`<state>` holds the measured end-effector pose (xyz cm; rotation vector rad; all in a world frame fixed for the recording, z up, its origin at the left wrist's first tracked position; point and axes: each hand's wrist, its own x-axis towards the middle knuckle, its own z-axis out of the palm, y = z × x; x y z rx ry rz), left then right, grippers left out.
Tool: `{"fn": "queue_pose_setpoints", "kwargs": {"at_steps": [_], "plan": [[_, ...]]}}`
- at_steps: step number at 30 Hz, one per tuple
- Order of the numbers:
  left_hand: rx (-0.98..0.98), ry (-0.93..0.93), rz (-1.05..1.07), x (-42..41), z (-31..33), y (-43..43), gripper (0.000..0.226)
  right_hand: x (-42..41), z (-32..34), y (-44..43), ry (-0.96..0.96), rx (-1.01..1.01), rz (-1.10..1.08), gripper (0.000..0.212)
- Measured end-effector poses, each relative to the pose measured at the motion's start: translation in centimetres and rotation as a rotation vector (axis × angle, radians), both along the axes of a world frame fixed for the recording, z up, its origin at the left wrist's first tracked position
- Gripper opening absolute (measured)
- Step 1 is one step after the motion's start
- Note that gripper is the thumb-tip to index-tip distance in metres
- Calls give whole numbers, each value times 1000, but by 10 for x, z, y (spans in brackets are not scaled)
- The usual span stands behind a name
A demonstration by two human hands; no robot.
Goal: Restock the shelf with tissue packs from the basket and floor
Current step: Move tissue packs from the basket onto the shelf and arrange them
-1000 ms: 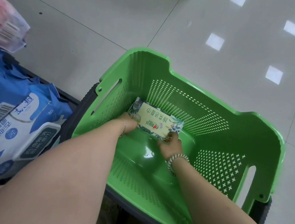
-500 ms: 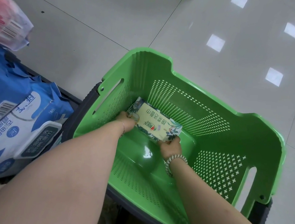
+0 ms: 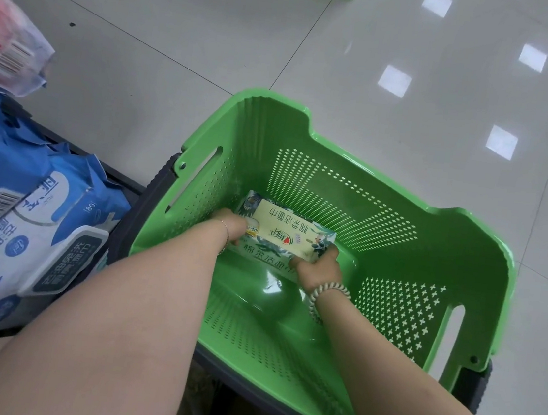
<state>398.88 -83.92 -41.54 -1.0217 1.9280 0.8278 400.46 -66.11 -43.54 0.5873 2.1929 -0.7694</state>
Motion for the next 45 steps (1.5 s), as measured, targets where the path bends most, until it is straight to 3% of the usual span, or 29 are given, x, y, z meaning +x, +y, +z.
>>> {"fn": "queue_pose_setpoints", "kwargs": {"at_steps": [4,6,10,12,22,29,35,42,45], "plan": [[17,-1,-3,1,4,2,7,-1,5,5,9,26,4,85],[30,25,57,3,9,4,12,0,10,6,29,35,5,80],[60,118,159,7,13,6,55,2,31,5,81,-17,-27,75],[68,155,173,9,27,8,65,1,39,7,109,-54,-46,75],[-57,246,-54,5,105,3,57,1,91,17,199,-129,-51,72],[-194,388,-145,9,162,-1,52,5,137,14,296,-146,-43,58],[-217,646,-118,17,208,5,43,15,176,10,373,-202,-94,61],[-252,885,-51,32,268,5,36,30,219,4,329,-337,-150,68],[-282,980,-41,44,296,2,32,38,239,0,339,-431,-166,89]]}}
